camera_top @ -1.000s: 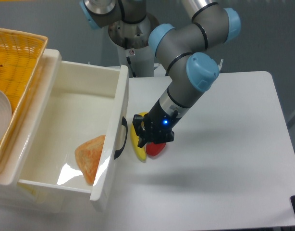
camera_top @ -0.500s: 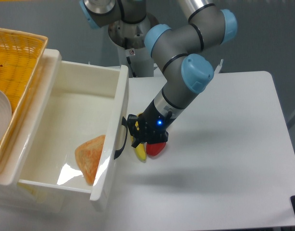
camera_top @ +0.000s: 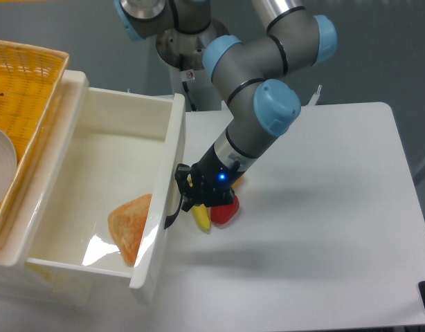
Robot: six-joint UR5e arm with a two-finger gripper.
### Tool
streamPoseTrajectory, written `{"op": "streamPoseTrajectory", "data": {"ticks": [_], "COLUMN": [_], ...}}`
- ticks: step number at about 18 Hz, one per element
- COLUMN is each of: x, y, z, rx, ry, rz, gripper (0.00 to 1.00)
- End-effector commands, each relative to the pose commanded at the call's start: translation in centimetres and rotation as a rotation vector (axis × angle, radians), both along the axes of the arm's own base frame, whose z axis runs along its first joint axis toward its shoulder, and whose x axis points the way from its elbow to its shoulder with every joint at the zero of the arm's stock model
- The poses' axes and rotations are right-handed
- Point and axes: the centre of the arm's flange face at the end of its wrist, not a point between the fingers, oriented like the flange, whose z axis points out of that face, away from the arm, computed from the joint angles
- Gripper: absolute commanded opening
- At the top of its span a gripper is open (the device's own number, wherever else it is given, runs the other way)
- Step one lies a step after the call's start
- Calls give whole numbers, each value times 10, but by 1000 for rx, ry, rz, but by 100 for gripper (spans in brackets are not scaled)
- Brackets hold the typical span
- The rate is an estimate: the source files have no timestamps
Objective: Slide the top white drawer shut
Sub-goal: 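Lower the gripper against the drawer front beside its black handle, then push the drawer front toward the cabinet with the gripper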
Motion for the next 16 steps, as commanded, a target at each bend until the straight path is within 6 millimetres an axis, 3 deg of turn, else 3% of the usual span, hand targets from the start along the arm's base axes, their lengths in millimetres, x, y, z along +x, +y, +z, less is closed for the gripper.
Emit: {"op": "streamPoseTrajectory", "data": {"ticks": [16], "x": [27], "y": [12], "z": [11], "rx": [-2], "ry": [-4], "rz": [-26], "gripper": [10]}}
